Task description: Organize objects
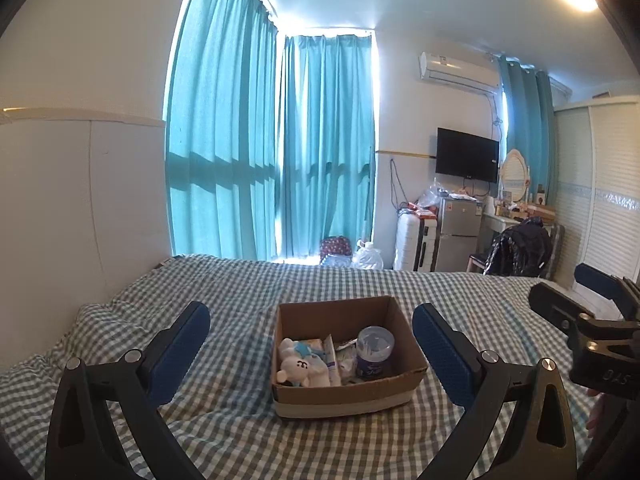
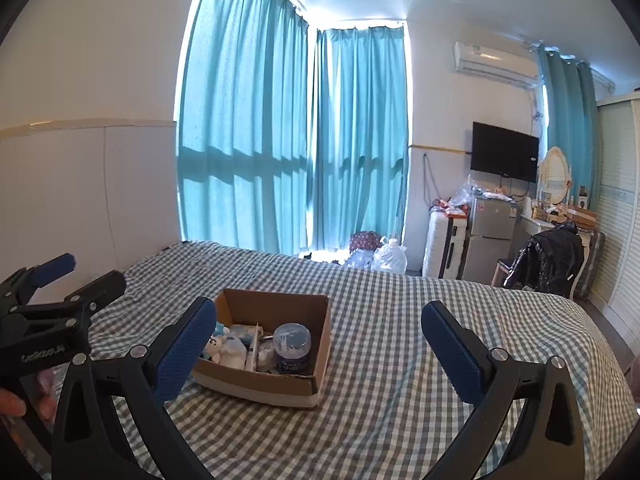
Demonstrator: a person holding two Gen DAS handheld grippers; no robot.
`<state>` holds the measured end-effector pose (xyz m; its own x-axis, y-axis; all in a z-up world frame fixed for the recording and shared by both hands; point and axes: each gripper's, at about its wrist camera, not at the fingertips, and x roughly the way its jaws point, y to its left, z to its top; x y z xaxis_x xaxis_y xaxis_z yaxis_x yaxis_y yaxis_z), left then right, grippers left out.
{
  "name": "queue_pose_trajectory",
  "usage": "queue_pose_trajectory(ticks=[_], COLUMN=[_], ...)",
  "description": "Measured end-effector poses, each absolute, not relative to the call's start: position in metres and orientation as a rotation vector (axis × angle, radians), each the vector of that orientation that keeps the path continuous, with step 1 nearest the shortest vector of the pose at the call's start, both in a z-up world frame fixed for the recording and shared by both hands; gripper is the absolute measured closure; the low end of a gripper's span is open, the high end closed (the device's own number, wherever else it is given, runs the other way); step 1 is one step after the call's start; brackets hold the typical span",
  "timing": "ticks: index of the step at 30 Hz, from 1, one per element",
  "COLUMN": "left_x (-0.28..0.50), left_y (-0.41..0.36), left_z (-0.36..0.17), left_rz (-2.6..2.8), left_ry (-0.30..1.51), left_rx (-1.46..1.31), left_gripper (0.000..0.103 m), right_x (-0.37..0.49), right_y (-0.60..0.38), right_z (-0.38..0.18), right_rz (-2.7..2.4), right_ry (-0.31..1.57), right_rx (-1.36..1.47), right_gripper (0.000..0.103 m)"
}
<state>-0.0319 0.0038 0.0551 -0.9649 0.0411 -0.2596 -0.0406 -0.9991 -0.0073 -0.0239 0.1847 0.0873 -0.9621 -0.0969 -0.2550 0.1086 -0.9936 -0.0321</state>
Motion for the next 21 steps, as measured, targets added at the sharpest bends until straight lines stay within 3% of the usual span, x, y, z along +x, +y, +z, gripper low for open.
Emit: queue_pose_trajectory(ticks=[4, 12, 21], left_x=[-0.028, -0.037, -0.034], left_y=[0.013, 0.001, 0.01], left_z=[0.034, 0.01, 0.005], left_rz=[3.101, 3.073, 3.079], left_ry=[0.048, -0.084, 0.008], left_rx=[-0.43, -0.526, -0.541], left_gripper=[0.0, 0.0, 0.0], right_x=[-0.028, -0.045, -0.046], right_y=[0.186, 0.194, 0.196], right_z=[0.06, 0.03, 0.027], right_rz=[-3.001, -2.988, -2.976], right_ry=[0.048, -0.016, -0.058], right_rx=[0.419, 0.506, 0.539], right_gripper=[0.0, 0.0, 0.0])
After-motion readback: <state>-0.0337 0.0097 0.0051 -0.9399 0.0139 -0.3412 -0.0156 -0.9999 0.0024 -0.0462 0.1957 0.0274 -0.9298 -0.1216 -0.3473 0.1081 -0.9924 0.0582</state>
